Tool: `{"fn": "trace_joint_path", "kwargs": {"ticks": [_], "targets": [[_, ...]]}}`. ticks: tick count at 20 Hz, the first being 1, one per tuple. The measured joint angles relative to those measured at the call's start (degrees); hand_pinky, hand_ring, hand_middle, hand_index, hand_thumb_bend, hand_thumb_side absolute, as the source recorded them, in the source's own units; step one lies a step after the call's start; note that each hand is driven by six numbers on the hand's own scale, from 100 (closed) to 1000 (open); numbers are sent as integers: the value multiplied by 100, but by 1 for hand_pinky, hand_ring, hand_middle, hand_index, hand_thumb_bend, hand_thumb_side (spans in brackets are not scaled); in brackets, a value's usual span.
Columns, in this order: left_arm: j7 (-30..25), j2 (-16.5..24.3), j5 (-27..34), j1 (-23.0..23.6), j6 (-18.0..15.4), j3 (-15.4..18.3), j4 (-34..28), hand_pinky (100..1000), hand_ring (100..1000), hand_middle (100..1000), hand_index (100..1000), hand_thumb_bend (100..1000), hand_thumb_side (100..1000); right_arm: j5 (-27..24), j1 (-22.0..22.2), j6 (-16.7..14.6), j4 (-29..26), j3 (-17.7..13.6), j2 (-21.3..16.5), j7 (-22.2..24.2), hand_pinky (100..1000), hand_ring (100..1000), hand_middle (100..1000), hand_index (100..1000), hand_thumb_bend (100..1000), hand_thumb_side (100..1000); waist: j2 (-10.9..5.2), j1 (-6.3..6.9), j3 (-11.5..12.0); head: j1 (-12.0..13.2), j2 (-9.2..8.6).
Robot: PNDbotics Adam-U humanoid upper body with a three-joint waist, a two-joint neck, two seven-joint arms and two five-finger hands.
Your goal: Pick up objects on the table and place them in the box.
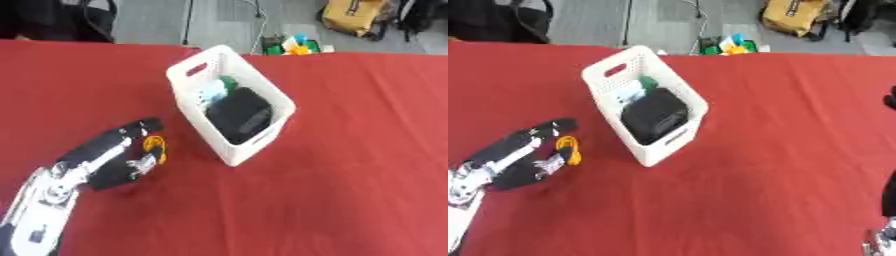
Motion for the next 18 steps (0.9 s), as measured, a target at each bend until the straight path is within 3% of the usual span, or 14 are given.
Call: {"fn": "trace_joint_path", "kwargs": {"ticks": [4, 18], "targets": [[82, -43, -43, -6, -19, -1, 84, 1000, 1000, 1000, 1000, 211, 1000, -1, 0, 2, 0, 0, 18, 5, 750, 744, 639, 746, 100, 1000, 4, -1, -2, 1, -15], [-68, -45, 146, -53, 87, -2, 126, 1000, 1000, 1000, 1000, 228, 1000, -1, 0, 8, 0, 1, 24, 51, 749, 744, 639, 747, 100, 1000, 22, -2, -3, 10, -48]]}}
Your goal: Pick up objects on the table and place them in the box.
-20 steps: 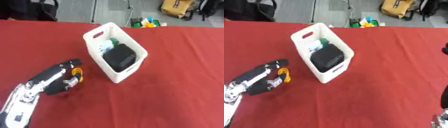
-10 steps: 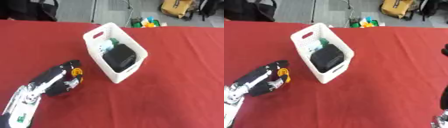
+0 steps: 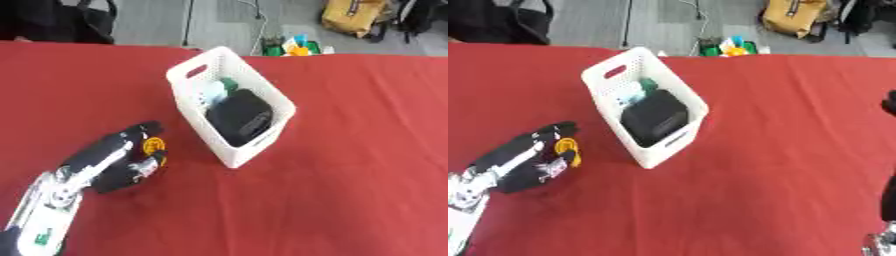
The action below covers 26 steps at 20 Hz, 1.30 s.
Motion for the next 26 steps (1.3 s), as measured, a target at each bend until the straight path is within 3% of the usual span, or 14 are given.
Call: {"fn": "trace_joint_path", "kwargs": {"ticks": [11, 26], "targets": [[-146, 0, 3, -25, 64, 1, -8, 1000, 1000, 1000, 1000, 252, 1000, -1, 0, 7, 0, 1, 6, 17, 749, 743, 640, 748, 100, 1000, 1, -1, 0, 11, -2], [-288, 1, -330, -64, 103, -17, -24, 1000, 1000, 1000, 1000, 183, 1000, -46, 1, -2, 0, 28, 43, 56, 749, 743, 641, 747, 100, 1000, 5, -3, 6, 11, -44]]}}
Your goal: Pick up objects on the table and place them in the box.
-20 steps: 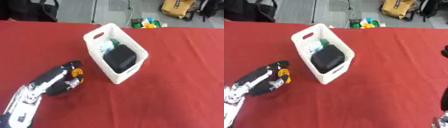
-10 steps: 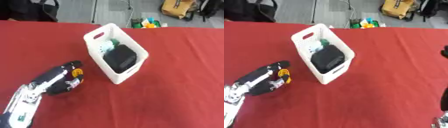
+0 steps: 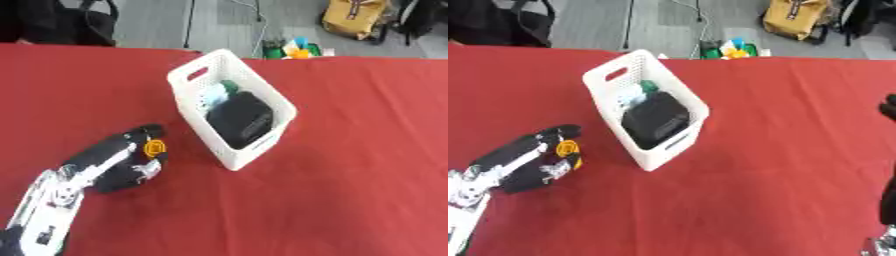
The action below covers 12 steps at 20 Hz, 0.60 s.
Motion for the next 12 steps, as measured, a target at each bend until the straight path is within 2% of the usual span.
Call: {"fn": "trace_joint_path", "kwargs": {"ticks": [12], "targets": [[-34, 0, -8, -21, 2, 0, 19, 1000, 1000, 1000, 1000, 165, 1000, -14, -1, 2, 0, 4, 0, 26, 749, 744, 642, 748, 100, 999, 1, 0, 3, 0, -3]]}}
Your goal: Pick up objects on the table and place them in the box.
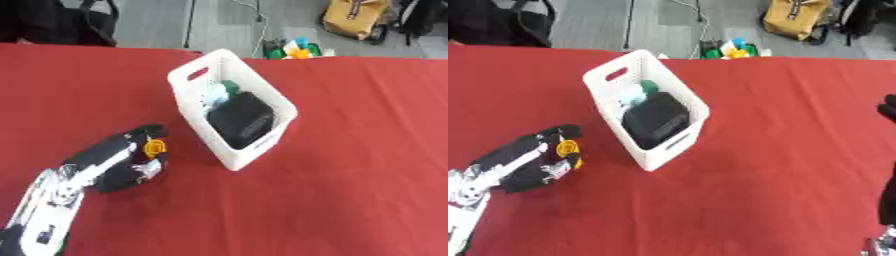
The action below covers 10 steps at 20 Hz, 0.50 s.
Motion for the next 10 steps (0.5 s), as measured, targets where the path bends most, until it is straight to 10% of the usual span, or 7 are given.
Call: {"fn": "trace_joint_path", "kwargs": {"ticks": [10], "targets": [[-68, 0, -50, -6, -27, 0, 3, 1000, 1000, 1000, 1000, 131, 1000, -33, -1, -12, 0, 0, 0, 16, 750, 744, 642, 748, 100, 993, 1, -7, 0, 1, -26]]}}
